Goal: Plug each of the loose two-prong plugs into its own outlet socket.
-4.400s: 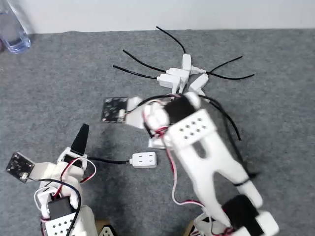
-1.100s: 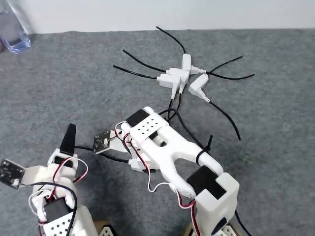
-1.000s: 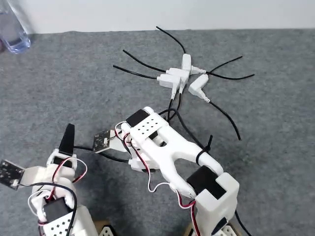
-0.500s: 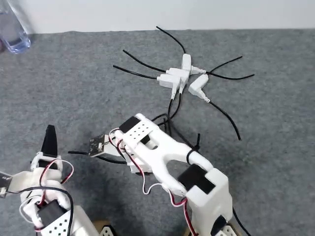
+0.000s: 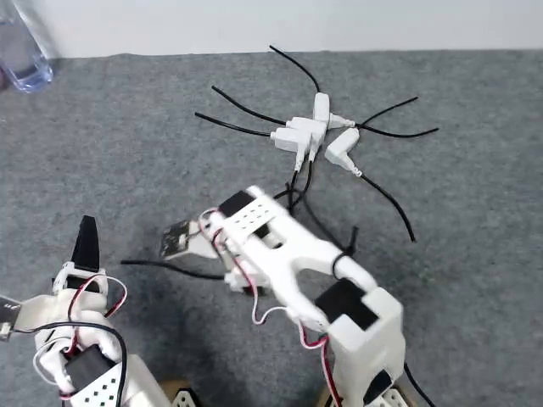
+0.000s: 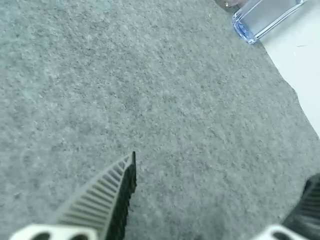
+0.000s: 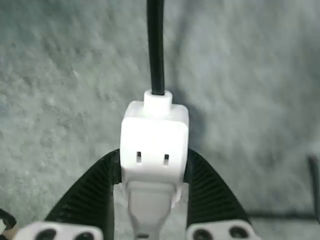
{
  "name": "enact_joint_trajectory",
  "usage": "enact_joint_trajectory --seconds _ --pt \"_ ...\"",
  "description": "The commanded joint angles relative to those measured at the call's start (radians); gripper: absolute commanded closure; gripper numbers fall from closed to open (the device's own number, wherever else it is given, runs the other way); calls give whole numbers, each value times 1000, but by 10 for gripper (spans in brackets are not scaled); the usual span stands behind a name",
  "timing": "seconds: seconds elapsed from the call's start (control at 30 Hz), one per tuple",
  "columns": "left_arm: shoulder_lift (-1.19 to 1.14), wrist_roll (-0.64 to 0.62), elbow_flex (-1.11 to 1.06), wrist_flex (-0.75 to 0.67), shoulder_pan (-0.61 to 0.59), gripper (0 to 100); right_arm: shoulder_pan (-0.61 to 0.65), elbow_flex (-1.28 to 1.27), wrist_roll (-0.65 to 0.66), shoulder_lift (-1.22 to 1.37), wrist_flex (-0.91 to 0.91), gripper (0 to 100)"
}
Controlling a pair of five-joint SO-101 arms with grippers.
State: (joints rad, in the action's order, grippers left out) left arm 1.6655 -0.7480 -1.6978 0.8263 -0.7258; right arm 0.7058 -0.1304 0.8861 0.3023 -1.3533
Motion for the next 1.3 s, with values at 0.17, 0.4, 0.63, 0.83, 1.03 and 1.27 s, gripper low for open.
enact_joint_trajectory --seconds 0.17,0.4,0.63,0.83,1.03,1.27 --pt "11 6 8 -26 0 527 -183 216 -83 -245 -45 991" --pt "11 6 8 -26 0 527 -297 247 -445 -234 246 991" --pt "11 6 8 -26 0 527 -450 256 -546 -68 490 991" --pt "11 6 8 -25 38 527 -504 256 -546 62 673 991" --pt "11 6 8 -25 43 527 -506 325 -545 173 751 991" --pt "11 6 8 -25 43 527 -519 400 -549 272 717 932"
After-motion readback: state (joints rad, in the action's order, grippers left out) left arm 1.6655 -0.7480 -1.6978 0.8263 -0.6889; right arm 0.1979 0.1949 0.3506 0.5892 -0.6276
